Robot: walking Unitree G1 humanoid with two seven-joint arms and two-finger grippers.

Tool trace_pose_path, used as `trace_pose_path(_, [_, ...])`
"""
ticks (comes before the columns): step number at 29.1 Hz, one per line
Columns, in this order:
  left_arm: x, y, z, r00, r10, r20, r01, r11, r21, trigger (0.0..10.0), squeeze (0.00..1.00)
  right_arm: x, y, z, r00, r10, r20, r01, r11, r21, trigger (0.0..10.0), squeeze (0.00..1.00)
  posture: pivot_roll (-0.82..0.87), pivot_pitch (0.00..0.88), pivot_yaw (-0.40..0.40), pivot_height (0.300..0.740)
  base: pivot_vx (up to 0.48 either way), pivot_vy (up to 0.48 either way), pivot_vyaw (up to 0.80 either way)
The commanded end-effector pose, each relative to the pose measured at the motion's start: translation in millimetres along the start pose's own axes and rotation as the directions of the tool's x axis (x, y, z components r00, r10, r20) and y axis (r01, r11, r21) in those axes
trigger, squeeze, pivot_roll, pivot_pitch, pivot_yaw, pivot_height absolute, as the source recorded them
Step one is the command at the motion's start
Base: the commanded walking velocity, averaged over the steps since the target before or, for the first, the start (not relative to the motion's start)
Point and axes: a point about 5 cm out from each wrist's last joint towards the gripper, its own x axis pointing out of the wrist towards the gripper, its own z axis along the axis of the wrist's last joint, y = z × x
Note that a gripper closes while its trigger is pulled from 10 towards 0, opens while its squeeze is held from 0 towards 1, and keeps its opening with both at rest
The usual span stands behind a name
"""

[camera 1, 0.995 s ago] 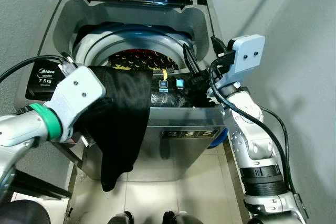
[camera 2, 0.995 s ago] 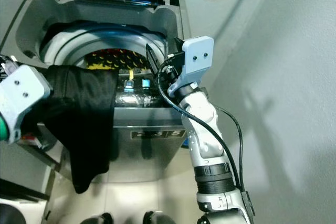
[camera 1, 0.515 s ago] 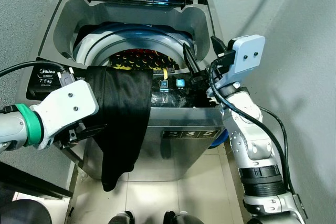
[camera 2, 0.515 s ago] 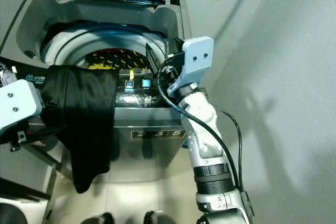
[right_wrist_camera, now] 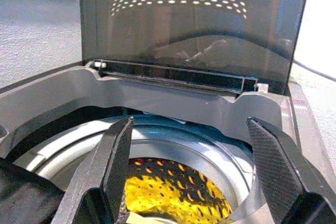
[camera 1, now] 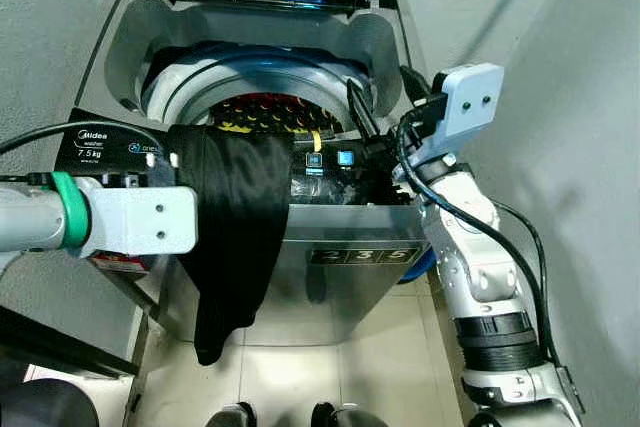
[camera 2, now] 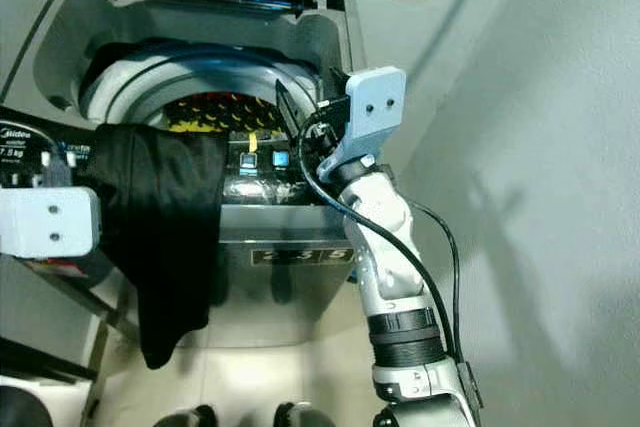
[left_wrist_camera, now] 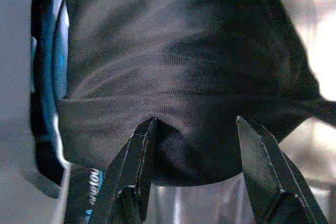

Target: Clothes washing

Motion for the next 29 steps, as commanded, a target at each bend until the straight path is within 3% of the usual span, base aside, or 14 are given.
trace_pose_path(1, [3.3,-5.4,-3,0.999,-0.031,-0.022,0.032,0.998,0.055,10.0,0.00,-3.2,-1.8,-2,1.000,-0.010,-0.008,0.010,1.000,-0.005,10.0,0.00,0.12,0.112,-0.015,0.740,0.000,0.000,0.00])
trace_pose_path(9, [6.7,-7.7,-8,0.999,-0.042,-0.004,0.042,0.996,0.081,10.0,0.00,-3.0,-1.4,-3,1.000,-0.010,-0.008,0.010,1.000,-0.002,10.0,0.00,0.12,0.117,-0.017,0.740,0.000,0.000,0.00])
trace_pose_path(10, [8.2,-8.1,-8,0.999,-0.037,0.007,0.036,0.996,0.086,6.4,0.00,-2.9,-1.2,-3,1.000,-0.010,-0.008,0.010,1.000,-0.001,10.0,0.00,0.12,0.118,-0.016,0.740,0.000,0.000,0.00])
trace_pose_path(12, [9.2,-8.4,-8,0.999,-0.033,0.014,0.032,0.996,0.089,6.4,0.00,-2.9,-1.0,-3,1.000,-0.010,-0.008,0.010,1.000,0.000,10.0,0.00,0.12,0.118,-0.016,0.740,0.000,0.000,0.00])
trace_pose_path(13, [10.1,-9.6,-8,0.999,-0.033,0.019,0.032,0.996,0.087,0.0,0.00,-2.9,-1.0,-3,1.000,-0.009,-0.008,0.009,1.000,0.001,10.0,0.00,0.12,0.120,-0.016,0.740,0.000,0.000,0.00])
trace_pose_path(29, [12.9,-16.2,-13,0.999,-0.019,0.033,0.019,1.000,0.012,0.0,0.00,-3.0,-0.6,-1,1.000,0.007,-0.004,-0.007,1.000,0.004,10.0,0.00,0.11,0.125,-0.019,0.740,0.000,0.000,0.00])
